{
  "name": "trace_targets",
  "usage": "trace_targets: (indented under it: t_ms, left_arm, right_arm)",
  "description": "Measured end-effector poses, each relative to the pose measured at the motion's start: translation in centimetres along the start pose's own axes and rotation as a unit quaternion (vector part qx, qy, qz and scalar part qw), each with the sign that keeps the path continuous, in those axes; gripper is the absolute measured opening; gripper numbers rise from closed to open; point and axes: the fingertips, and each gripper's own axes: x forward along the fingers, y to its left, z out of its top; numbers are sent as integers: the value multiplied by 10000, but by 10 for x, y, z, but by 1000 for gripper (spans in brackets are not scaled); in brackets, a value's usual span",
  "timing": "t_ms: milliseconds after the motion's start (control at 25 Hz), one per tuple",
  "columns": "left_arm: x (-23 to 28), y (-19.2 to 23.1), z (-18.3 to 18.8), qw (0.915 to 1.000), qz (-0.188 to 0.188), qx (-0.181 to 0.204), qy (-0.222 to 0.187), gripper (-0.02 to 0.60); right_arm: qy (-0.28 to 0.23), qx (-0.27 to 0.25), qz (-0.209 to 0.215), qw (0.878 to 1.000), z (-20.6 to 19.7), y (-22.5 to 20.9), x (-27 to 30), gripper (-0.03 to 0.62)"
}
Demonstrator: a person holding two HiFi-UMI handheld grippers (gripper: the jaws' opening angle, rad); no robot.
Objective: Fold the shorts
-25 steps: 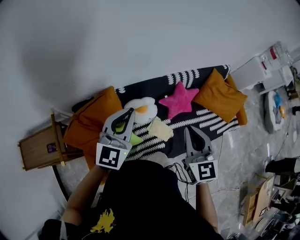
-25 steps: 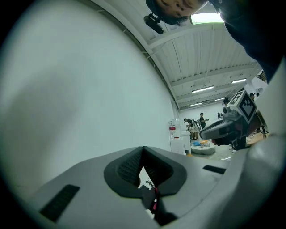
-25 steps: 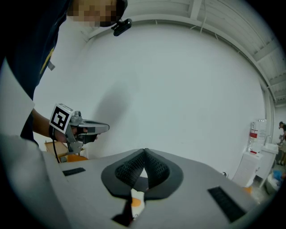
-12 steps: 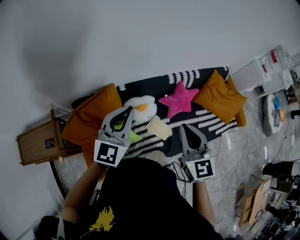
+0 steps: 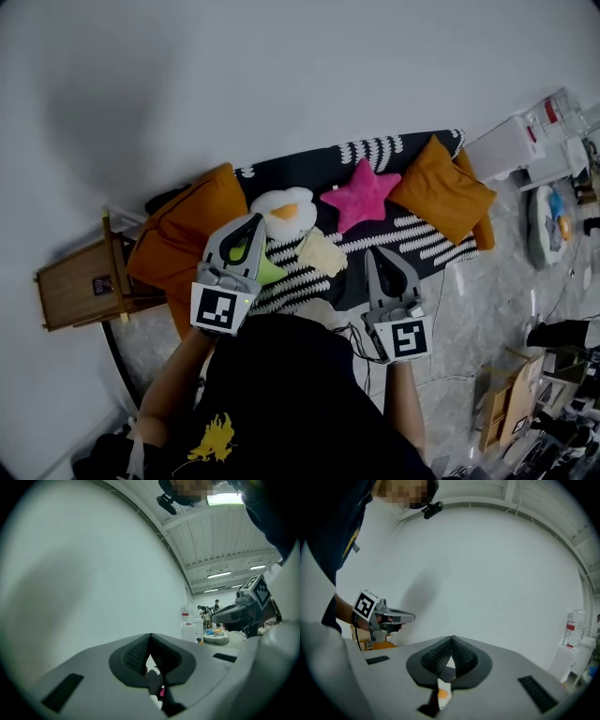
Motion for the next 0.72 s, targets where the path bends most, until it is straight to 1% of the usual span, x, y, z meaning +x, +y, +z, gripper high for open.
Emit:
trace_targets:
  t_ms: [80, 240, 480, 560, 720]
  left_arm:
    - [-2, 0, -5, 10000, 5, -21, 71, 12]
    - [-6, -7, -11, 9999, -41, -93, 80, 12]
    - [-17, -17, -35, 9978, -67, -553, 368, 12]
    - [-16, -7, -45, 9972, -50, -556, 503, 12]
    - [-3, 39, -59, 9978, 136, -309, 568, 12]
  right_arm:
    - [39, -92, -28, 9999, 0, 2, 0, 14]
    - [86, -96, -85, 9999, -4, 3, -2, 14]
    - [274, -277, -163, 9991, 0, 5, -9, 14]
    - [414, -396, -101, 9983, 0, 8, -5, 14]
    - [507, -593, -78, 9969, -4, 11, 14, 14]
